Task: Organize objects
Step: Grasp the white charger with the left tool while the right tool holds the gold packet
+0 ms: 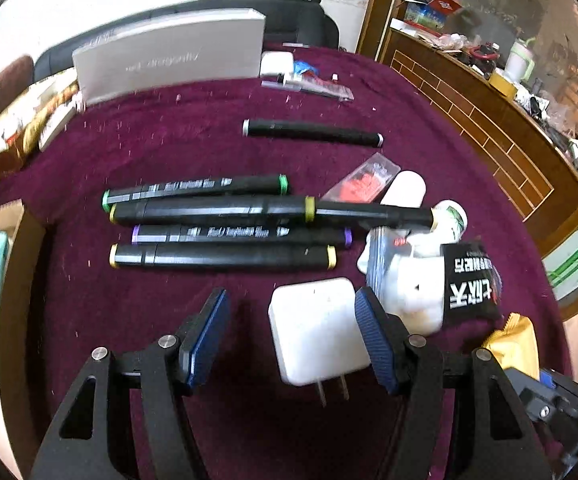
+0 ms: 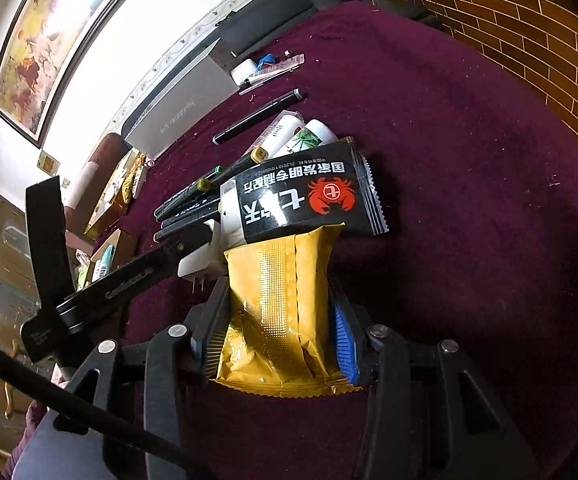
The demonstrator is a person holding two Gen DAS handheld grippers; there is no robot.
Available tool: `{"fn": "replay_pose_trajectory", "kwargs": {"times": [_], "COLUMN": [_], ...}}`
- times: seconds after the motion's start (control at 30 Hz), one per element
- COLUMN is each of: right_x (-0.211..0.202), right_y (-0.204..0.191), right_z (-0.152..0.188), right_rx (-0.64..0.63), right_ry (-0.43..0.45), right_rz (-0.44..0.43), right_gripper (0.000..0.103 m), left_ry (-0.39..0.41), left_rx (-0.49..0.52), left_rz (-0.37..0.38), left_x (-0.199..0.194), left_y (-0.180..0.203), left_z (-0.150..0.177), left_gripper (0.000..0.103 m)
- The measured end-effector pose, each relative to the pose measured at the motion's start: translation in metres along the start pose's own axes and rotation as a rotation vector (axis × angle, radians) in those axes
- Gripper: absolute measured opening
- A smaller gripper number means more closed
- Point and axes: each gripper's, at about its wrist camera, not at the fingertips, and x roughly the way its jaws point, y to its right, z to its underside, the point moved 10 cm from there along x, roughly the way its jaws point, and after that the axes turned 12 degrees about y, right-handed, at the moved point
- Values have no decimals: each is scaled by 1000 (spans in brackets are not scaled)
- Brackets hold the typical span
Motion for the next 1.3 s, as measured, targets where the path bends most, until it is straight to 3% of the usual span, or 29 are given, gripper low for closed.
{"fn": "replay_pose_trajectory", "kwargs": {"times": [0.13,0.27,0.47,0.57,0.6,0.87,0.93,0.97,1.13,1.3], "right_x": [1,3,5,6,6,12,10,8,-3,-14], "right_y": [5,7,3,2,2,3,3,2,-14,-53], "right_z": [0,0,5,5,6,12,13,14,16,17], "right_rx": [8,15,-1,-4,-4,1,-2,-7,-57,-124], "right_ry": [-8,-11,-35,-35,-36,-52,-53,-53,-47,-34], "right_rz": [-7,-9,-30,-35,-36,-29,-24,-22,-24,-68], "right_gripper": [44,45,45,45,45,45,45,45,44,44], "left_ry": [42,76,71,-14,12,37,35,37,2,40], "left_rx": [94,106,58,35,43,135,137,142,81,-20], "left_rz": [-39,-42,1,68,69,3,0,6,78,148], "left_x": [0,-2,-7,-2,-4,5,3,1,-19,-68], "left_y": [8,5,4,12,12,11,11,12,5,-13], "left_z": [-2,-2,4,23,21,19,19,19,29,30], "left_gripper": [61,63,63,64,65,64,57,37,38,38]}}
